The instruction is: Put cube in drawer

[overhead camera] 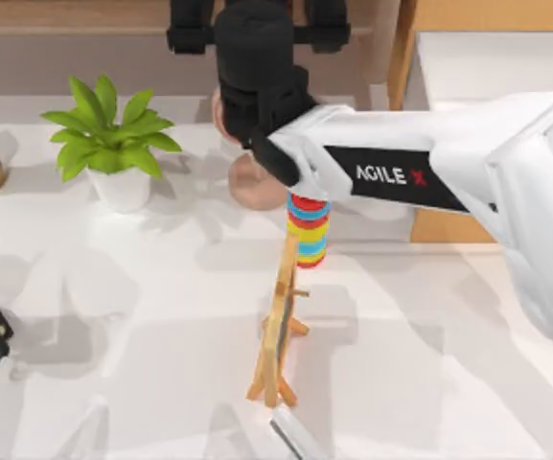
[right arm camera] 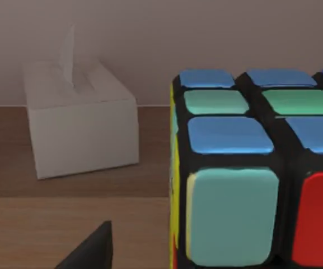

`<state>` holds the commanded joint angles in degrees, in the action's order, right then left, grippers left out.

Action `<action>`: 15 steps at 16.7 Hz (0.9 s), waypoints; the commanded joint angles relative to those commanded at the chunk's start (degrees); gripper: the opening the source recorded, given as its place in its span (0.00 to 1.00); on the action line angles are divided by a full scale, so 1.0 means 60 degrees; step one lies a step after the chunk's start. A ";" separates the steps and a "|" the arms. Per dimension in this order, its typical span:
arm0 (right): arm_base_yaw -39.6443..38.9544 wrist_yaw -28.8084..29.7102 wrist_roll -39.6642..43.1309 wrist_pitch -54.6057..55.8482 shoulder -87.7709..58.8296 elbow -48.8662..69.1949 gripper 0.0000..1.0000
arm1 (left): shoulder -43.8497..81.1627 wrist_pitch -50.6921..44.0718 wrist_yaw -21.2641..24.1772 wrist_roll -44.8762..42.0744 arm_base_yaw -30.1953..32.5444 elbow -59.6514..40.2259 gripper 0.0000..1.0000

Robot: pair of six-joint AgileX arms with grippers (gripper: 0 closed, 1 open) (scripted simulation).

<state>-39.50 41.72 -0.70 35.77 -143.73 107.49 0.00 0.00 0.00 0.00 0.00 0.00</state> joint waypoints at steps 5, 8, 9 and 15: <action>0.0000 0.0000 0.0000 0.0000 0.0000 0.0000 0.55 | 0.0000 0.0000 0.0000 0.0000 0.0000 0.0000 1.00; 0.0000 0.0000 0.0000 0.0000 0.0000 0.0000 0.32 | 0.0000 0.0000 0.0000 0.0000 0.0000 0.0000 1.00; 0.0000 0.0000 0.0000 0.0000 0.0000 0.0000 0.25 | 0.0000 0.0000 0.0000 0.0000 0.0000 0.0000 1.00; 0.0000 0.0000 0.0000 0.0000 0.0000 0.0000 0.00 | 0.0000 0.0000 0.0000 0.0000 0.0000 0.0000 1.00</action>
<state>-39.50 41.72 -0.70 35.77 -143.73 107.49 0.00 0.00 0.00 0.00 0.00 0.00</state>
